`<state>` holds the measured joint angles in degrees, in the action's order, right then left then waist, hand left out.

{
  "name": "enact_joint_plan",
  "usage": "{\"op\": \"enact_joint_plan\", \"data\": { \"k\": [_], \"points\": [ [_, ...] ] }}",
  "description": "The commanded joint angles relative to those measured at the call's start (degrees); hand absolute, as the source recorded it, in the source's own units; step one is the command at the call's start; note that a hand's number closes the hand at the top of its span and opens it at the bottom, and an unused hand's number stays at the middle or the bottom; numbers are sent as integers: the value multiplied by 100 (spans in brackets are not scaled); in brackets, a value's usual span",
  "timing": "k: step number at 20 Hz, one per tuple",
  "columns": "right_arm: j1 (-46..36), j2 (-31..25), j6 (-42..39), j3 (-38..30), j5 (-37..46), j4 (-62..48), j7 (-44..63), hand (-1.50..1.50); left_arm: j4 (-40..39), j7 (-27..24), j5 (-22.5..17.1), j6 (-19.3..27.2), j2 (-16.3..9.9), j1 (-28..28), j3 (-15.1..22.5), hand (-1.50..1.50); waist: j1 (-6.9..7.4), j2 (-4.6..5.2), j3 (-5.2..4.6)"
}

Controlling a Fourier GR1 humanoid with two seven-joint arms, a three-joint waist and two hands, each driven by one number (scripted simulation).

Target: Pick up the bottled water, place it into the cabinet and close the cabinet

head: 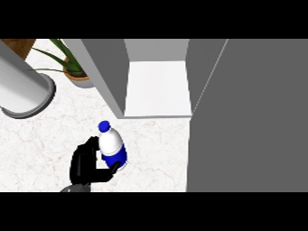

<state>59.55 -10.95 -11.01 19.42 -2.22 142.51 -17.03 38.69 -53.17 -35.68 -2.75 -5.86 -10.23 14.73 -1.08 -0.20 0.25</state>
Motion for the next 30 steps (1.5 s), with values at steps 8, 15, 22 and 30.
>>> {"op": "enact_joint_plan", "data": {
  "k": [8,15,22,30],
  "points": [
    [-146,-37,130,-199,-347,327,352,-150,1448,1425,168,666,387,-380,311,150,79,4,-22],
    [235,-75,-46,-29,-288,343,-39,-150,1821,1900,774,1733,378,-914,467,150,5,-4,-23],
    [156,-160,-41,-525,-665,784,245,-150,1944,2515,759,2717,583,-1708,985,150,-20,16,-26],
    [-43,-104,-136,-472,-624,547,216,-150,693,3415,657,3452,586,-3614,739,150,-131,59,-26]
  ]
}}
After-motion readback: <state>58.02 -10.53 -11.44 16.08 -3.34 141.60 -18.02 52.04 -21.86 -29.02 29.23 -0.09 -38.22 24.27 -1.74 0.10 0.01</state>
